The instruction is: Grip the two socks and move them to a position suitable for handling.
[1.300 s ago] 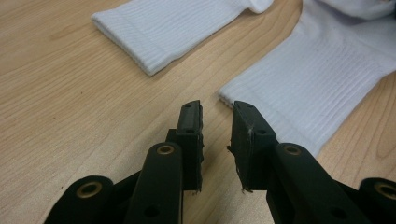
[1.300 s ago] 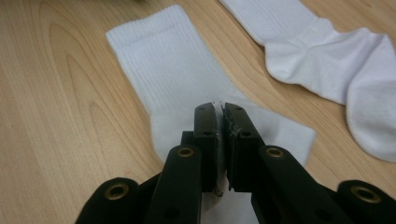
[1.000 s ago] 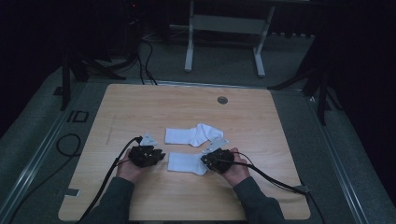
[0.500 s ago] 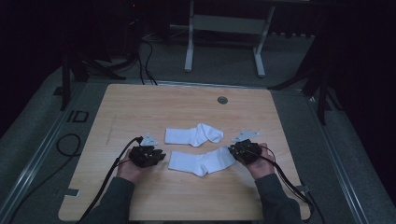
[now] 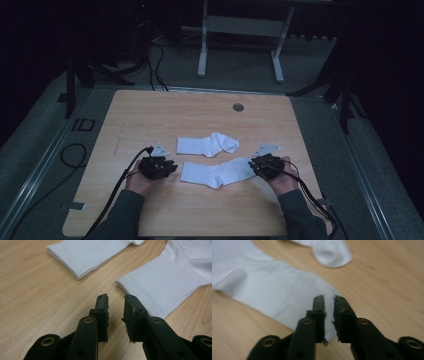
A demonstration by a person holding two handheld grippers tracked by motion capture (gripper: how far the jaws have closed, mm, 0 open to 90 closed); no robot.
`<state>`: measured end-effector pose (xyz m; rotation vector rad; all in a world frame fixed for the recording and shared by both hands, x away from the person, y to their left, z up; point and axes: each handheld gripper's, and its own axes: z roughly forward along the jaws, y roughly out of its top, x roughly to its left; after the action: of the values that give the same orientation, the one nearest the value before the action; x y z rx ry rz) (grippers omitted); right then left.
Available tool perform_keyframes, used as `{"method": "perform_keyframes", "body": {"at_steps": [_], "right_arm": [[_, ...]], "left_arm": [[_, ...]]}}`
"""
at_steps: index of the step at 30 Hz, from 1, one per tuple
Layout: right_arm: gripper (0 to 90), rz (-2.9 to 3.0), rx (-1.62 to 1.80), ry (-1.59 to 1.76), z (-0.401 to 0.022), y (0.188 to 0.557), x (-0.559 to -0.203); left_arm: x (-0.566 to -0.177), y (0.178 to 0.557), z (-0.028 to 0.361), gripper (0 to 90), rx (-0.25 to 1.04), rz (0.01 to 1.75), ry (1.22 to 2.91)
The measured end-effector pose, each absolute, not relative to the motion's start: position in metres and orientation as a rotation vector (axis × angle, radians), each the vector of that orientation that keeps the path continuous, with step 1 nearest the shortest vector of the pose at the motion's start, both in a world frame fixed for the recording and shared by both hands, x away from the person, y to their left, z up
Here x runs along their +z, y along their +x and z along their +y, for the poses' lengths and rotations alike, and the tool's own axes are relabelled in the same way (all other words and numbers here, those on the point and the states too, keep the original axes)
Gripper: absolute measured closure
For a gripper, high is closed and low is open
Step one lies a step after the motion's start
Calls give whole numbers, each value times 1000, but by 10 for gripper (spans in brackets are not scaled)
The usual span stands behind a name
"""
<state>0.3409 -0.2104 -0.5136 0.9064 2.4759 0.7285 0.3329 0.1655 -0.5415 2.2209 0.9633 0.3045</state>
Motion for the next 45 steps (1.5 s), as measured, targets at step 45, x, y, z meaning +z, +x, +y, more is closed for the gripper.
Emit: {"method": "perform_keyframes", "body": {"at_steps": [45], "right_arm": [[717, 2511, 801, 752, -156, 389, -518]], "left_arm": [[-542, 333, 168, 731, 313, 975, 2212]]}}
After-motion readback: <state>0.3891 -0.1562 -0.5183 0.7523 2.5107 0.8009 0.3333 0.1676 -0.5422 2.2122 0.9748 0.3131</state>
